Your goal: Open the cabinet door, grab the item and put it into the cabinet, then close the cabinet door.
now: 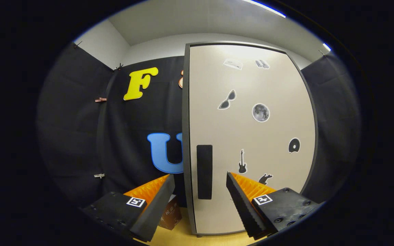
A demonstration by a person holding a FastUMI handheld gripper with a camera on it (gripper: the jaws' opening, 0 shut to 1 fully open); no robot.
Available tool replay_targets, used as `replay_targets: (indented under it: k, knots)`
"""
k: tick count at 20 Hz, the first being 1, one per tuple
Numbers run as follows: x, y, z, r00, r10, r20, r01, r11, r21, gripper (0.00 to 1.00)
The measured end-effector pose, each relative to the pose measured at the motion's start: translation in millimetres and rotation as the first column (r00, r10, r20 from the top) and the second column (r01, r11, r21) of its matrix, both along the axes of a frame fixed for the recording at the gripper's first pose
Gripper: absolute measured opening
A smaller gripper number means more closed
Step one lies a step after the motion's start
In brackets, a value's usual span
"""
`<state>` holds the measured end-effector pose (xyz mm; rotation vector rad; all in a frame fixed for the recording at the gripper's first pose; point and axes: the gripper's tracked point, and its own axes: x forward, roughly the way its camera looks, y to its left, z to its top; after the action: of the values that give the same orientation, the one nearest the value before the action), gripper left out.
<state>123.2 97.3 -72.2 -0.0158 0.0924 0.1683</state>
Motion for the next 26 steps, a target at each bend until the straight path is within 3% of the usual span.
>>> replay_targets:
  k: [5,8,10,13,15,16,17,19,20,26]
  knots:
    - [36.2,-1.9,-21.9,0.999,-0.030,-0.014,0.030,0.999,-0.030,0.86]
    - [48.6,-0.8,-28.4,0.999,-0.043,-0.018,0.042,0.999,-0.019,0.83]
    - [54.9,-2.1,-28.5,0.998,-0.057,-0.004,0.057,0.998,-0.032,0.60]
    - [59.9,-5.8,-30.4,0.996,-0.086,-0.020,0.084,0.994,-0.067,0.53]
    - [62.8,-5.3,-33.0,0.996,-0.090,-0.003,0.090,0.993,-0.082,0.35]
    - [61.3,-5.3,-32.1,0.996,-0.089,0.011,0.089,0.991,-0.097,0.35]
    - [62.3,-5.3,-32.5,0.996,-0.090,0.013,0.091,0.990,-0.107,0.27]
    - [59.1,-5.7,-30.9,0.996,-0.090,0.008,0.090,0.990,-0.105,0.28]
    - [60.6,-5.3,-31.8,0.996,-0.085,0.010,0.086,0.991,-0.100,0.15]
    - [44.8,-6.8,-26.1,0.999,-0.047,-0.012,0.046,0.996,-0.078,0.15]
